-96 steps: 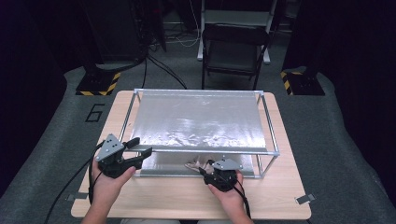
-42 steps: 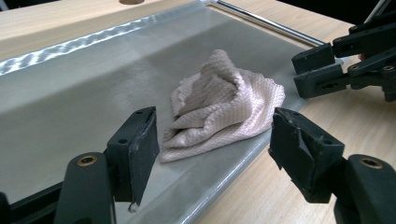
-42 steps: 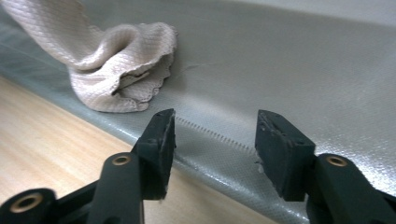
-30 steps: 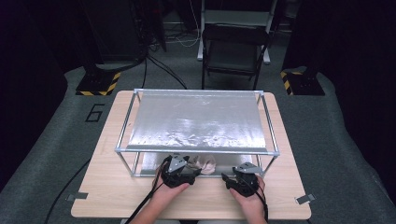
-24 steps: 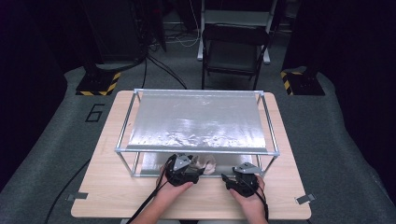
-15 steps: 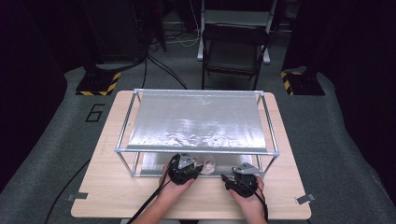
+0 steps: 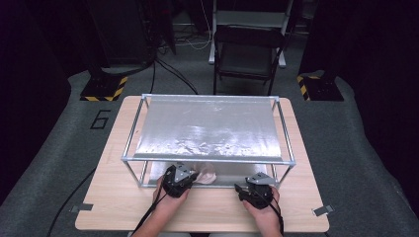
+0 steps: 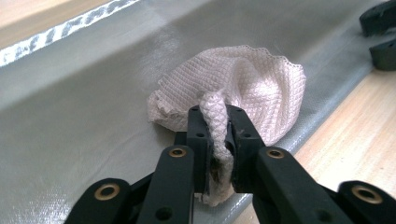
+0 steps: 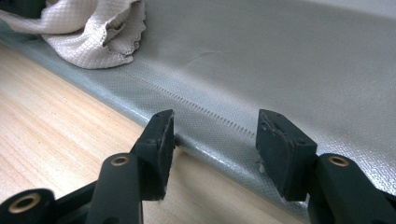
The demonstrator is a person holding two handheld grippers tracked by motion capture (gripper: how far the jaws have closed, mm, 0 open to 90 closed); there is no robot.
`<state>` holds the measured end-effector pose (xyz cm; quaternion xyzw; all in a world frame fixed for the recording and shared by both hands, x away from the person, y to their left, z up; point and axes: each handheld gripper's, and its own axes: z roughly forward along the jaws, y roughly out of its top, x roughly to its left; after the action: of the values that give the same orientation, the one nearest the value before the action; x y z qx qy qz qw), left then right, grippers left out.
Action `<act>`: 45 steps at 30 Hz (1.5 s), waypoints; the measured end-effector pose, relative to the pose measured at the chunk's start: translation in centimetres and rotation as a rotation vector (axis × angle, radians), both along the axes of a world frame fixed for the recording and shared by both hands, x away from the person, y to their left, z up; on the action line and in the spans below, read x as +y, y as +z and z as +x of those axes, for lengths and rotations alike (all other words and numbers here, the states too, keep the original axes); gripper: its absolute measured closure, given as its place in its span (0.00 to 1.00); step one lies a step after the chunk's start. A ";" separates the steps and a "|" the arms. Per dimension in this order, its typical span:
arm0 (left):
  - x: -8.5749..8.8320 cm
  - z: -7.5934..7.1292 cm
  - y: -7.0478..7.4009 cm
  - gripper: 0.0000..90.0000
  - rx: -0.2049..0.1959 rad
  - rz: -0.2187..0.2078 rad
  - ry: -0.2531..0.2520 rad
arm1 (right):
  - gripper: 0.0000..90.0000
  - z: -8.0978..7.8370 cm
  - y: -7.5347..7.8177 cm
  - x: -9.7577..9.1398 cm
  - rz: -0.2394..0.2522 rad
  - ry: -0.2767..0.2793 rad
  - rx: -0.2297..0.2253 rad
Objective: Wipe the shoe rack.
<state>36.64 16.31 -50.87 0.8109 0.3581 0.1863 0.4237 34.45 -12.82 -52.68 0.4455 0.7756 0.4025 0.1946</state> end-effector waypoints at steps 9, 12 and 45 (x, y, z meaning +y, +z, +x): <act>-2.0 0.7 -1.3 0.47 0.004 0.011 0.030 | 0.52 -0.1 0.0 0.0 0.009 -0.018 0.004; -2.0 1.1 -1.8 0.53 0.032 0.012 0.041 | 0.52 0.0 -0.1 0.1 0.019 -0.013 0.006; -1.8 0.4 -1.3 0.85 0.014 0.010 0.020 | 0.54 -0.1 0.0 0.1 -0.005 0.008 0.006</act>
<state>37.07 14.53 -52.13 0.8106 0.3683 0.1867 0.4153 34.33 -12.71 -52.65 0.4430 0.7791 0.4001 0.1916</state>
